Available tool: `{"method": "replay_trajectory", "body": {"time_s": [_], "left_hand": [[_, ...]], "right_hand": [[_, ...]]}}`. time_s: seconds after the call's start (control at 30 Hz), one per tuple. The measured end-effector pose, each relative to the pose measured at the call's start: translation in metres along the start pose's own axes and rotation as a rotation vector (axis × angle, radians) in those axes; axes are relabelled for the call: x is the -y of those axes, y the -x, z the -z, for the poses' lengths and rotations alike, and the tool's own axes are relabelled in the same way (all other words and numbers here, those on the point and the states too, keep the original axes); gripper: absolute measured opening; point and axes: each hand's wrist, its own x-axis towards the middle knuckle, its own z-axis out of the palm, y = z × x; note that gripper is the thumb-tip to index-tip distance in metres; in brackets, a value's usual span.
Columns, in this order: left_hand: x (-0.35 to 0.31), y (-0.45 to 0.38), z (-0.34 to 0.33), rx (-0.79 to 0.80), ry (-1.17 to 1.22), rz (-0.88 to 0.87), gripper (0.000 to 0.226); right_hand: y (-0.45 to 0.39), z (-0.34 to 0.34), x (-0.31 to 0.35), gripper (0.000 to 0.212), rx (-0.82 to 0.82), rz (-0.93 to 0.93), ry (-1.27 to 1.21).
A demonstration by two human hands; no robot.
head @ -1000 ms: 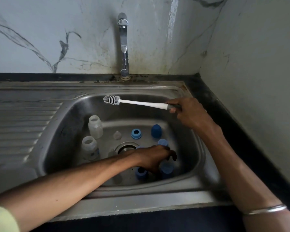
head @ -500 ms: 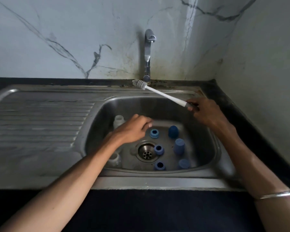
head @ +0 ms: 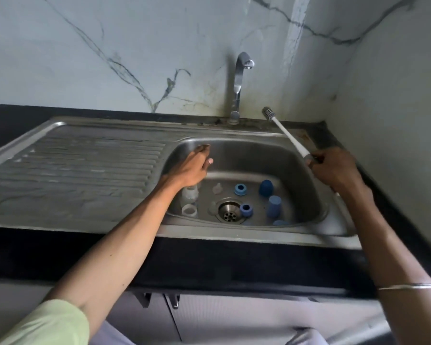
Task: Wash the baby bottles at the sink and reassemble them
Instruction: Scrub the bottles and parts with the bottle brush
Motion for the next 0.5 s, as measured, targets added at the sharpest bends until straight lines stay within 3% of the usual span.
{"method": "replay_trajectory", "body": {"time_s": [0.23,0.5], "left_hand": [[-0.011,-0.005,-0.007,-0.023,0.021,-0.094,0.058],[-0.023,-0.002,-0.017,0.01,0.016,-0.161,0.061]], "right_hand": [[0.039,0.016,-0.041,0.027,-0.173,-0.099,0.038],[0.058,0.006,-0.056,0.029,-0.209,-0.218,0.106]]}}
